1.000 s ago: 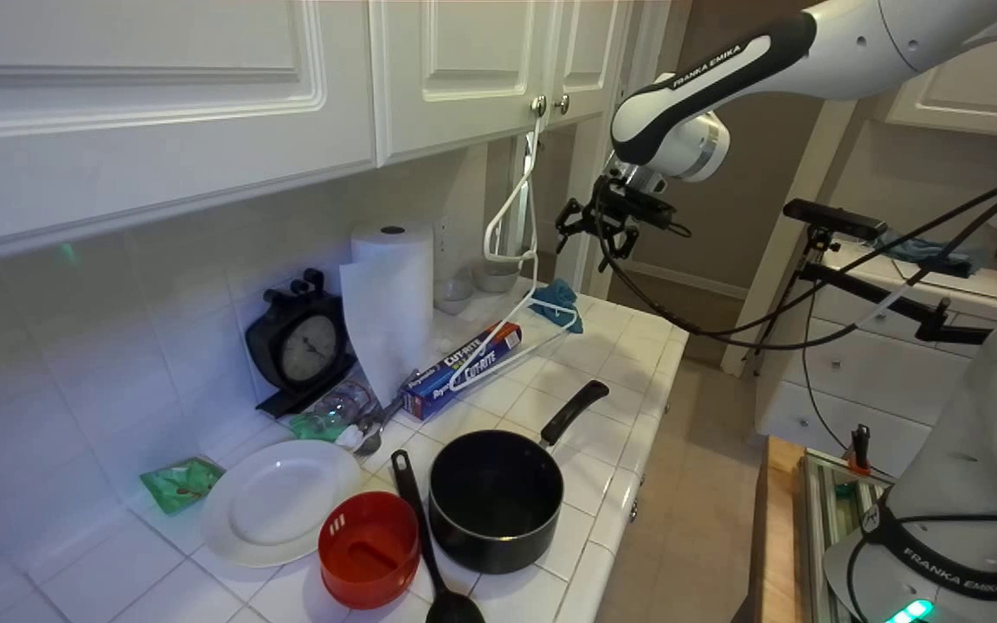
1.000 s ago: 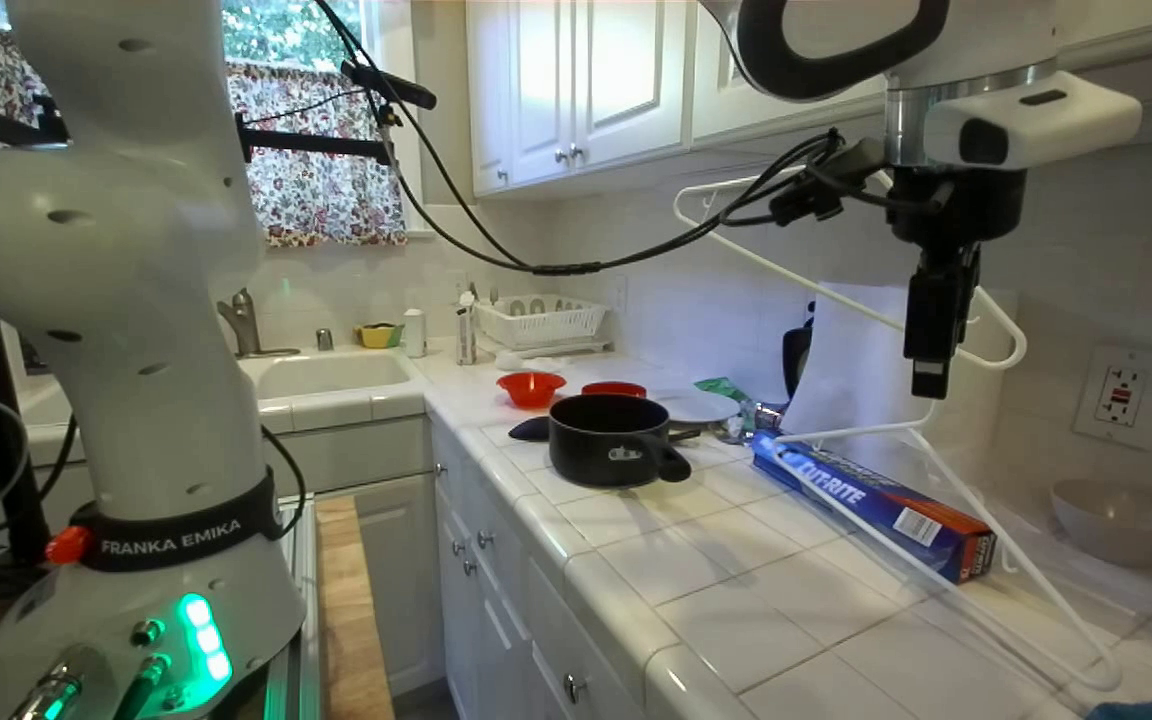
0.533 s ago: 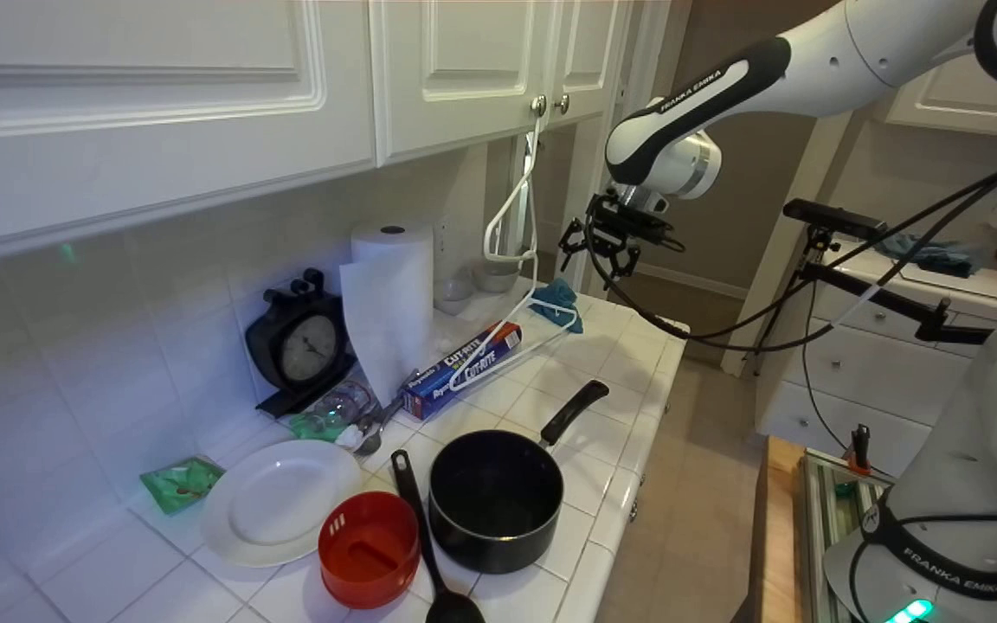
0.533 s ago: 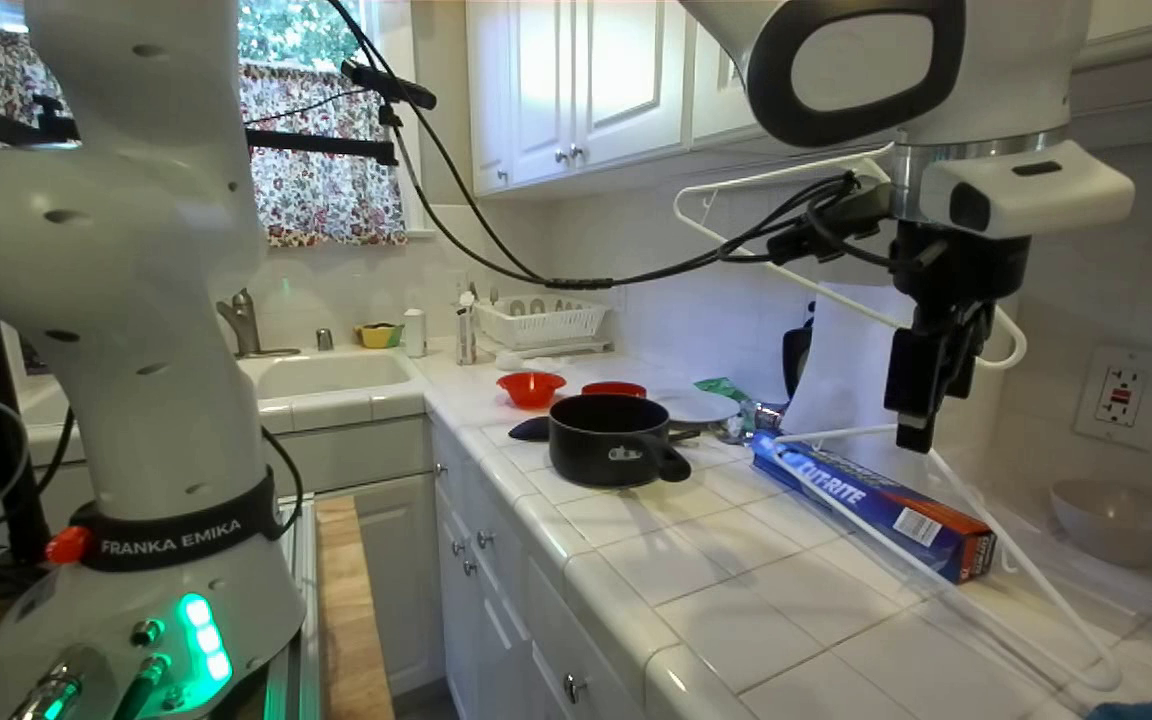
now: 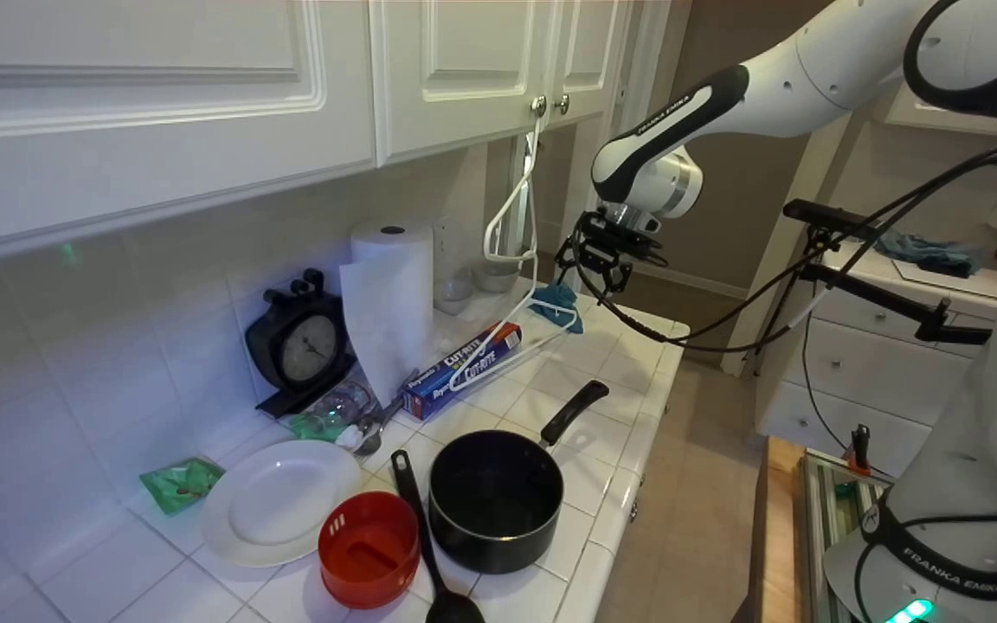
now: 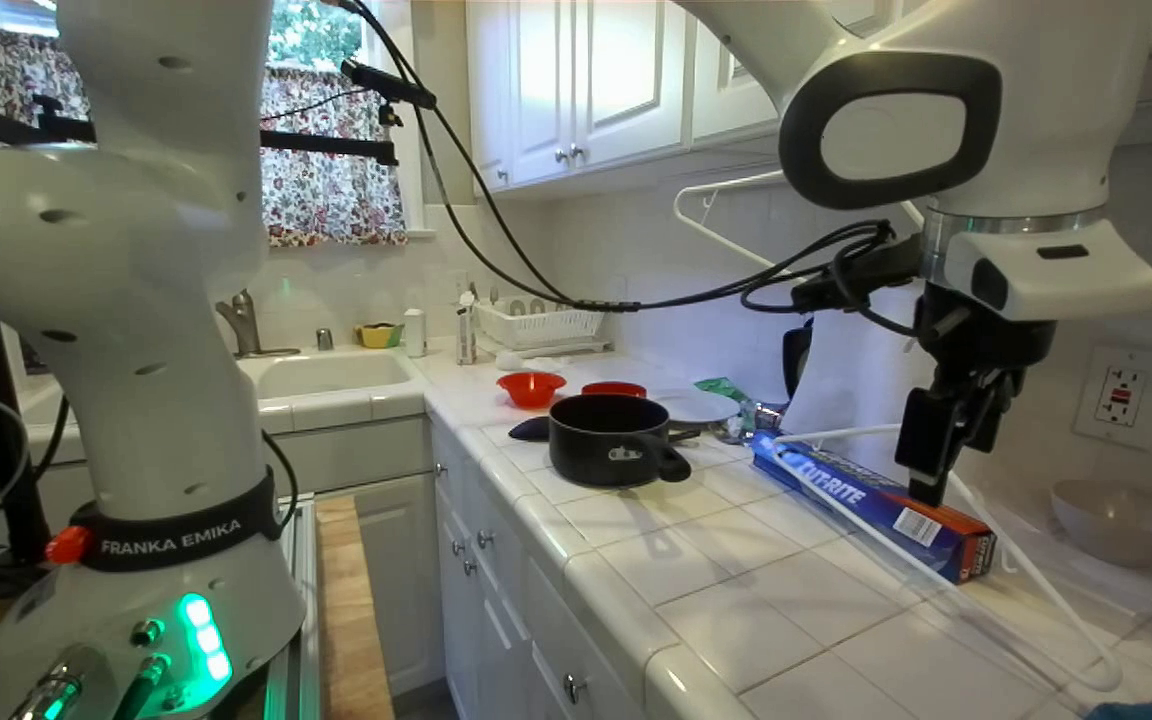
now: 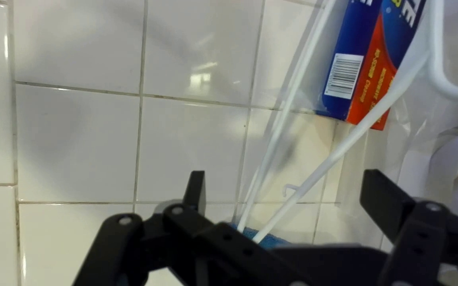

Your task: Pick up the hanger from the counter and hang it on the hanger on the cabinet.

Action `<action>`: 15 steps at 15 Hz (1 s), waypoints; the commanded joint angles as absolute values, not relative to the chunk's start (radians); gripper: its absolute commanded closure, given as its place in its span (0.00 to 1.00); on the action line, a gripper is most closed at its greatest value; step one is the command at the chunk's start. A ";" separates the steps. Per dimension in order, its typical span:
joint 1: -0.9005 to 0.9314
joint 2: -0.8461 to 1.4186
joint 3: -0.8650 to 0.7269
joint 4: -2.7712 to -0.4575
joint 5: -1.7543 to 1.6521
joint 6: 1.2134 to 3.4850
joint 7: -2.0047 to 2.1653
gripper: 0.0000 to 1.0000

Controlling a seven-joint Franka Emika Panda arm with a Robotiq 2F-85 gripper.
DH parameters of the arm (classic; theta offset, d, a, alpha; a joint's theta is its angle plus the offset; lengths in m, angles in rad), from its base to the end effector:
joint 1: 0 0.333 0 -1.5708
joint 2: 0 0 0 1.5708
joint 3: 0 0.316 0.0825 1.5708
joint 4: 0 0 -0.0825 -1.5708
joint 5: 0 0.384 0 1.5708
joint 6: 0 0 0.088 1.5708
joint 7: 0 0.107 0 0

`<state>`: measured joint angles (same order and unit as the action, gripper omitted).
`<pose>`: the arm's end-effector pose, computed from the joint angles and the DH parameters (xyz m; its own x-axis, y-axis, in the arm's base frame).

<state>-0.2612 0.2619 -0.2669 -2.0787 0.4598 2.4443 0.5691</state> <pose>0.5150 -0.2951 0.3169 0.1580 -0.9846 -0.0743 -0.9562 -0.1338 -0.2605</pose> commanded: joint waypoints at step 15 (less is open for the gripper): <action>-0.282 0.461 -0.241 -1.867 0.503 2.431 0.577 0.47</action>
<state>-0.2694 0.4323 -0.2553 -1.9068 0.4919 2.4464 0.5691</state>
